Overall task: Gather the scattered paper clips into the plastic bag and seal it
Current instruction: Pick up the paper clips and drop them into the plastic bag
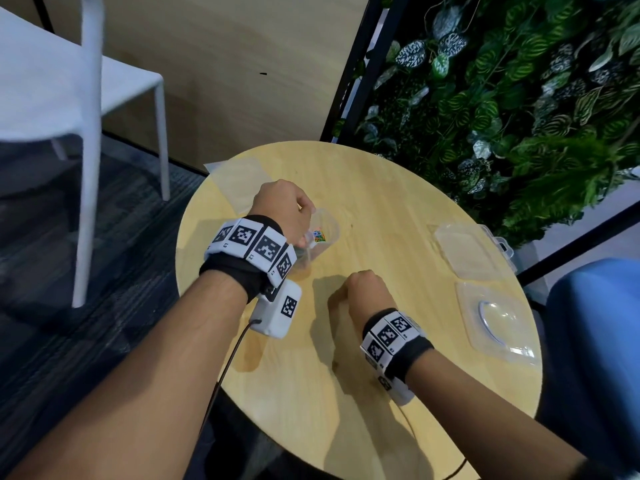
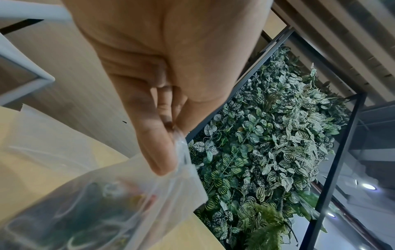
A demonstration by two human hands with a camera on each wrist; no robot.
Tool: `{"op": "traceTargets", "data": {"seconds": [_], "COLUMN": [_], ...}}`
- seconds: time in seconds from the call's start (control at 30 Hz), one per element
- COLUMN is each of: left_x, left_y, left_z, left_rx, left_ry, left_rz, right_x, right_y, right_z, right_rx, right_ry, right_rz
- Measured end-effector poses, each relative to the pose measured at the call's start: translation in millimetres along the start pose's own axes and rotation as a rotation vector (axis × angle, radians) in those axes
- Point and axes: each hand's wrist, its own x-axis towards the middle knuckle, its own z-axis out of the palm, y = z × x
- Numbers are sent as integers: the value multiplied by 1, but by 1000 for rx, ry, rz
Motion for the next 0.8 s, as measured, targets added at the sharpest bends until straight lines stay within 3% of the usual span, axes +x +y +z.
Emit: {"op": "traceTargets", "data": {"seconds": [0.17,0.43,0.67,0.8], "left_x": [-2,-6,-4,-1], "left_y": [1,-4,-4,-1], "left_z": [-1,0,-6,-3], "left_rx": [5,11,4,-1], "left_ry": [0,-10,-10,-23], "left_rz": [4,11,9,18], "right_x": [9,30,51,42], "right_y": [4,16,59,70], "right_z": [-3,-17,-33,-65], "right_rx": [27,-149,246,772], "right_ry": [27,34,-58,104], "right_rz": [5,-187,-102,-39]}}
